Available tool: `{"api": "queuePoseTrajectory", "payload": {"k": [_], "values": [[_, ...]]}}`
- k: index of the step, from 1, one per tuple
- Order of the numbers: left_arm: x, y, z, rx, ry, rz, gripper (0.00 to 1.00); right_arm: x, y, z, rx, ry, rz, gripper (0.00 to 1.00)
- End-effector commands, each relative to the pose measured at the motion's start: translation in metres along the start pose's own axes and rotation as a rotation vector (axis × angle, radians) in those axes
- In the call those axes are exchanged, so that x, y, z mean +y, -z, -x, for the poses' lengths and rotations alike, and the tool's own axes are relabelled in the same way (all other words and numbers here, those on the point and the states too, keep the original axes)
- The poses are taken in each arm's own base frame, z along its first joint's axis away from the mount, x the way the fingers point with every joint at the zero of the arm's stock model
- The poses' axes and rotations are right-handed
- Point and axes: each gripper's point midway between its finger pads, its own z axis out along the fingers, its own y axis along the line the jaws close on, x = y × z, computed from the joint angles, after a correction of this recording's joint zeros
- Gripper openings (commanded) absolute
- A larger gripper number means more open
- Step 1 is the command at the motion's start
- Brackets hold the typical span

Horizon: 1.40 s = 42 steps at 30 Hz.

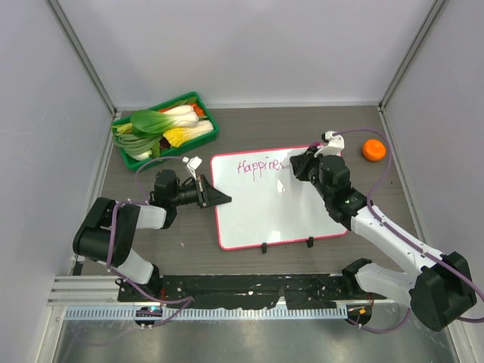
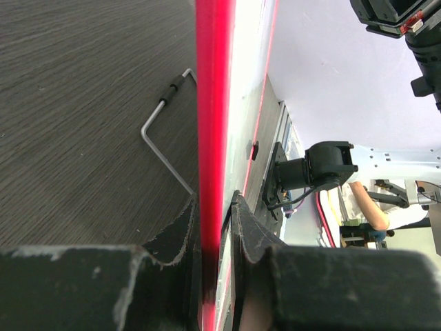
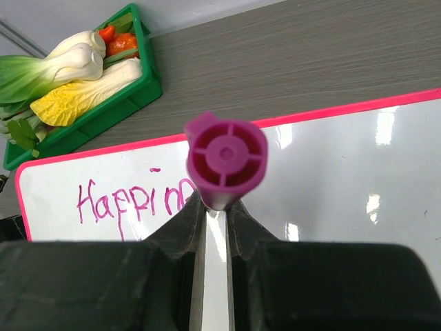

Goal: Write a sentence on the whiteboard

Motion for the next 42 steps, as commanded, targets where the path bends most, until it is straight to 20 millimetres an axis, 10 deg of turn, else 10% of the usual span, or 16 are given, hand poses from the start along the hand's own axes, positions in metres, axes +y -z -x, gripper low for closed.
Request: {"api": "queuePoseTrajectory", "payload": {"k": [1,24,42], "values": [[0.038,-0.002,-0.021,0.023,-0.009,0.153,0.0,0.006,0.003,-0.001,-0.001,0.003,0.047,0.01],[0.038,-0.002,-0.021,0.024,-0.01,0.154,0.0,0.003,0.011,0.056,-0.169,-0.074,0.04,0.01],[0.038,-0.003,-0.021,0.026,-0.01,0.154,0.0,0.0,-0.007,0.041,-0.1,-0.073,0.037,0.01]]}}
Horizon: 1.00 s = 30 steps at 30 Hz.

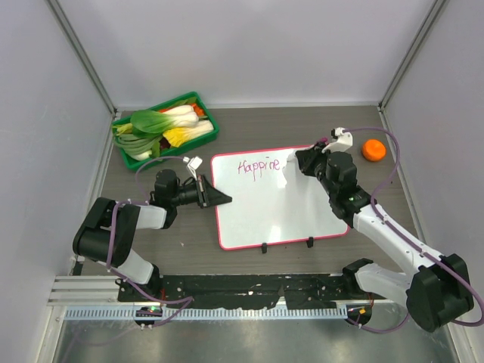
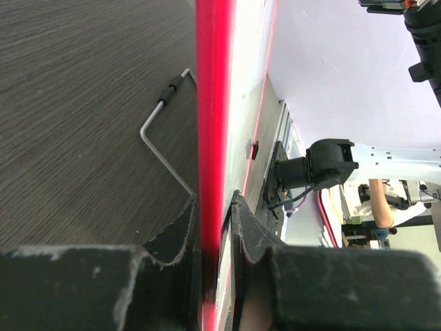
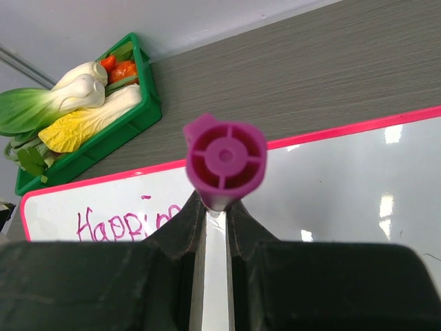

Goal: Write a sentence on the whiteboard

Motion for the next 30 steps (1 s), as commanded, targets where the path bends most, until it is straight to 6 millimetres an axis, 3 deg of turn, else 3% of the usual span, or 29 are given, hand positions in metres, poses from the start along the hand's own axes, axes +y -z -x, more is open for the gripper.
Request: {"api": "queuePoseTrajectory", "payload": {"k": [1,14,30], "values": [[0.039,-0.002,-0.021,0.024,-0.001,0.155,0.0,0.015,-0.003,0.022,-0.051,-0.017,0.043,0.01],[0.04,-0.002,-0.021,0.024,0.001,0.159,0.0,0.005,0.004,-0.001,0.015,-0.003,0.03,0.01],[0.039,-0.001,-0.021,0.024,-0.002,0.159,0.0,-0.008,0.014,-0.007,0.028,0.032,-0.011,0.01]]}}
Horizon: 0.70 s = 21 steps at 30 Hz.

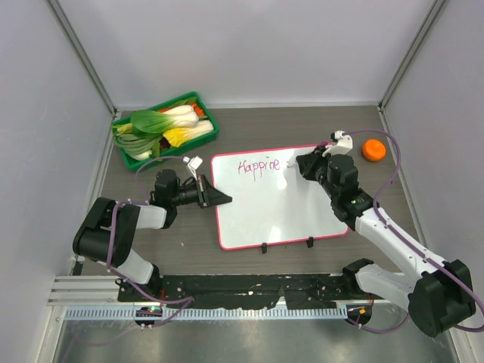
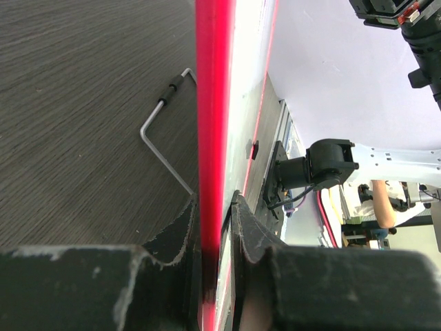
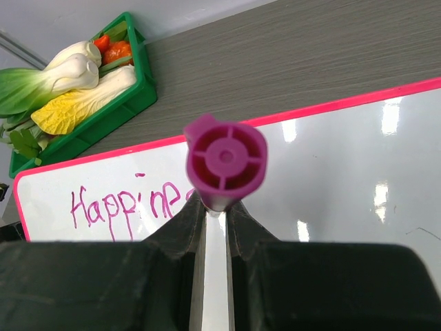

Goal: Write a sentence on the whiteboard

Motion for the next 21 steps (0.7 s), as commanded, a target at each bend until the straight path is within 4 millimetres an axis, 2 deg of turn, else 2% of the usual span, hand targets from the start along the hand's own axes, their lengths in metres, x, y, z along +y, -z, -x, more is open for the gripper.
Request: {"api": "queuePoseTrajectory", "payload": {"k": [1,7,15,21], "values": [[0.039,-0.001,-0.02,0.021,-0.005,0.157,0.0,-0.004,0.005,0.003,-0.013,0.02,-0.008,0.01],[0.039,-0.001,-0.021,0.024,-0.004,0.156,0.0,0.001,0.003,-0.002,-0.002,0.012,0.022,0.01],[0.039,-0.001,-0.02,0.021,-0.006,0.159,0.0,0.012,-0.005,0.001,-0.009,-0.027,0.062,0.01],[0.039,-0.001,-0.02,0.021,-0.008,0.161,0.0,0.025,0.004,0.019,-0.052,-0.04,0.111,0.01]]}}
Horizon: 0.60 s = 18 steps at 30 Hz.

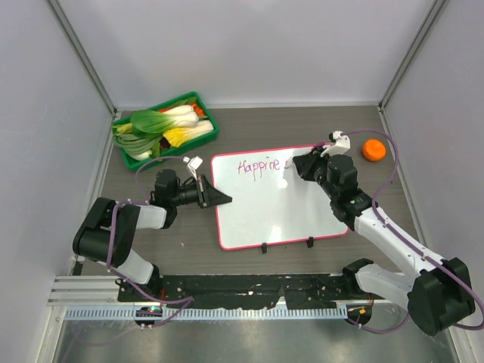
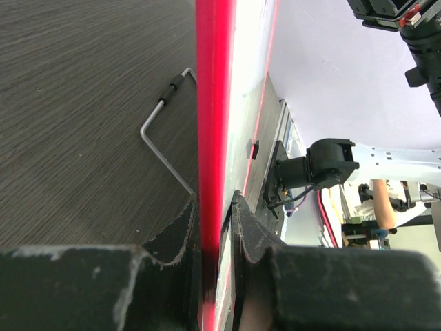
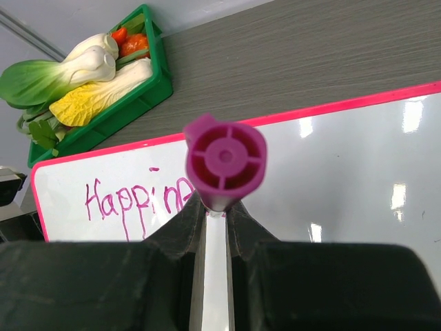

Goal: Write a sentence on the whiteboard

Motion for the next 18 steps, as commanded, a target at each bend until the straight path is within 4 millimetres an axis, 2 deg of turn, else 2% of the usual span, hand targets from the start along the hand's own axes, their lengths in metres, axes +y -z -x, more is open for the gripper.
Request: {"api": "queuePoseTrajectory", "payload": {"k": [1,7,18], "values": [[0.039,-0.001,-0.02,0.019,-0.006,0.161,0.0,0.023,0.009,0.03,-0.079,-0.034,0.084,0.01],[0.038,-0.001,-0.02,0.019,-0.011,0.159,0.0,0.027,0.018,0.046,-0.121,-0.024,0.08,0.01],[0.039,-0.001,-0.02,0.018,-0.011,0.162,0.0,0.009,0.028,0.043,-0.13,-0.006,0.012,0.01]]}}
